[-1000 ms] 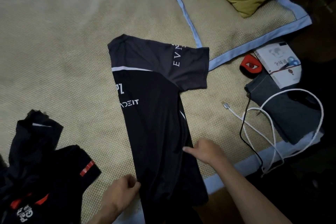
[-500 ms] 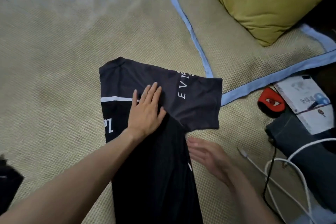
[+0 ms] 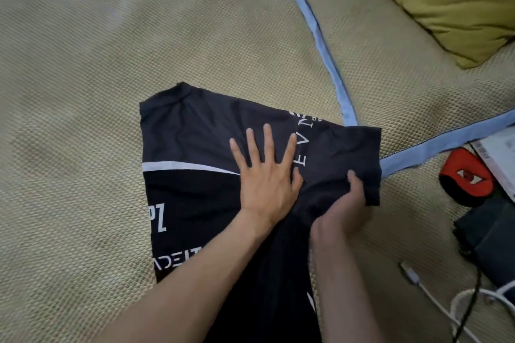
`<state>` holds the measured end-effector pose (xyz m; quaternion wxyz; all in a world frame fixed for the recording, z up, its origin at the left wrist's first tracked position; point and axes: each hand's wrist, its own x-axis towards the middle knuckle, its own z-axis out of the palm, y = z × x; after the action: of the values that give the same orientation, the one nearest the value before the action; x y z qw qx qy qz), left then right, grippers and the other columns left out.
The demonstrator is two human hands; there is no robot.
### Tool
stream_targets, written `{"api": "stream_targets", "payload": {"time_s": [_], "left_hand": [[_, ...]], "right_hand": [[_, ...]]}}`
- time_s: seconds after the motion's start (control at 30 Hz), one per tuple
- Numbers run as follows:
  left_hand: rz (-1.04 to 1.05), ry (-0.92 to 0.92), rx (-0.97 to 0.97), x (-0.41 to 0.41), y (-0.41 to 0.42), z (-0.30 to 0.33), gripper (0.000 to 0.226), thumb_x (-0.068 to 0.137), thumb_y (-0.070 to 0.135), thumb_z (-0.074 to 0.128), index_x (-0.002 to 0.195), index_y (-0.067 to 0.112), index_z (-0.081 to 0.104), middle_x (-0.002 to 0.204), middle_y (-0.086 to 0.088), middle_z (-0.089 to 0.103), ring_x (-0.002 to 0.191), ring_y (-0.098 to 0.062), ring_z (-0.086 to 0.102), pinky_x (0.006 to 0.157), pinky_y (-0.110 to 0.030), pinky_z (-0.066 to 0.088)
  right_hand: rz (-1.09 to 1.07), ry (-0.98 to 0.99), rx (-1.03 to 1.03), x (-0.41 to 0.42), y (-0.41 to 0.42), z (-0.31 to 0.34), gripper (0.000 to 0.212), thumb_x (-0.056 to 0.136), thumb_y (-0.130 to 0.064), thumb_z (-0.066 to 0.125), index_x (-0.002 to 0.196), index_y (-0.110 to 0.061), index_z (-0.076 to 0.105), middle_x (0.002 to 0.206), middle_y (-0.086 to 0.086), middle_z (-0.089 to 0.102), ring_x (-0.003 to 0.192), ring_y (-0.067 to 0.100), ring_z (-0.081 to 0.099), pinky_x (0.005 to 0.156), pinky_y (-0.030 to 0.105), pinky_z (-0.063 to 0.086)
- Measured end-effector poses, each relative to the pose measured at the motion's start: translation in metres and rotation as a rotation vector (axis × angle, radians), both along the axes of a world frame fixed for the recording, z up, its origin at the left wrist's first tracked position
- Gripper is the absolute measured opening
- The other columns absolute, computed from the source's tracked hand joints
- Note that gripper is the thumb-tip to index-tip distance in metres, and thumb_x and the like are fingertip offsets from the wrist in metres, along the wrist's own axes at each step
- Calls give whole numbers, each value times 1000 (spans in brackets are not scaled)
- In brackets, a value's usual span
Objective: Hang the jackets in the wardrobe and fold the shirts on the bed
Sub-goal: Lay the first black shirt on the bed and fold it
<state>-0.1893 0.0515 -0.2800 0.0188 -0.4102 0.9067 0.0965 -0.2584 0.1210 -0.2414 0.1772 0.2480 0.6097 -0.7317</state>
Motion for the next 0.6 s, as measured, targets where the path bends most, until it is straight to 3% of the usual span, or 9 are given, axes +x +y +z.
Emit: {"api": "stream_targets", "payload": {"time_s": [0.07, 0.2, 0.27, 0.33, 0.37, 0.4, 0.47, 0.53, 0.6], "left_hand": [[-58, 52, 21, 5, -1, 5, 62, 103, 47, 26, 161, 26, 15, 168, -12, 12, 154, -36, 12, 115, -72, 3], [118, 234, 25, 56, -24, 24, 57, 106, 30, 25, 161, 16, 15, 168, 0, 15, 155, -18, 12, 122, -59, 10], [259, 313, 23, 96, -41, 35, 56, 105, 21, 34, 159, 12, 20, 166, -2, 21, 154, -18, 15, 124, -54, 10], [370, 343, 14, 137, -58, 43, 55, 102, 16, 42, 155, 8, 28, 161, -8, 32, 150, -23, 27, 123, -52, 17], [424, 351, 4, 155, -66, 46, 54, 101, 16, 45, 152, 6, 33, 157, -11, 37, 145, -27, 34, 120, -52, 24], [491, 362, 11, 169, -73, 46, 53, 100, 19, 48, 150, 6, 36, 152, -14, 41, 139, -30, 39, 116, -52, 30], [599, 429, 109, 187, -87, 43, 54, 97, 28, 56, 145, 8, 41, 141, -12, 51, 127, -29, 50, 109, -50, 39], [703, 585, 297, 187, -104, 42, 56, 92, 38, 63, 139, 12, 47, 125, -5, 60, 111, -21, 59, 102, -45, 47], [784, 698, 460, 177, -126, 38, 56, 86, 46, 71, 129, 16, 54, 115, 1, 66, 103, -15, 64, 98, -38, 51]], "right_hand": [[168, 348, 153, 6, -5, 13, 40, 90, -20, 69, 128, -9, 62, 118, 3, 73, 104, 17, 72, 92, 37, 59], [971, 1114, 428, 23, -7, 28, 28, 97, -20, 61, 119, -4, 53, 117, 6, 62, 106, 21, 62, 93, 40, 52], [1488, 1246, 492, 24, -5, 24, 46, 92, -32, 67, 128, -12, 49, 143, 0, 52, 138, 21, 48, 113, 47, 42], [1871, 1111, 551, 20, 7, 24, 72, 81, -60, 72, 137, -26, 43, 164, -15, 29, 155, 8, 18, 127, 44, 19], [1916, 937, 495, 17, 12, 30, 76, 76, -70, 71, 137, -33, 43, 164, -19, 27, 155, 3, 16, 127, 37, 18], [1808, 762, 395, 13, 12, 37, 70, 76, -71, 71, 132, -35, 49, 160, -21, 35, 151, 2, 27, 123, 31, 25], [1382, 550, 311, -3, 4, 37, 42, 85, -53, 73, 116, -27, 61, 132, -15, 65, 126, 6, 59, 107, 27, 45], [1146, 456, 500, -25, -20, 24, 35, 87, -48, 72, 105, -19, 66, 101, -7, 73, 98, 11, 70, 96, 36, 56], [1182, 344, 571, -41, -47, 13, 43, 84, -53, 73, 99, -13, 71, 86, -2, 76, 79, 14, 71, 80, 38, 62]]}}
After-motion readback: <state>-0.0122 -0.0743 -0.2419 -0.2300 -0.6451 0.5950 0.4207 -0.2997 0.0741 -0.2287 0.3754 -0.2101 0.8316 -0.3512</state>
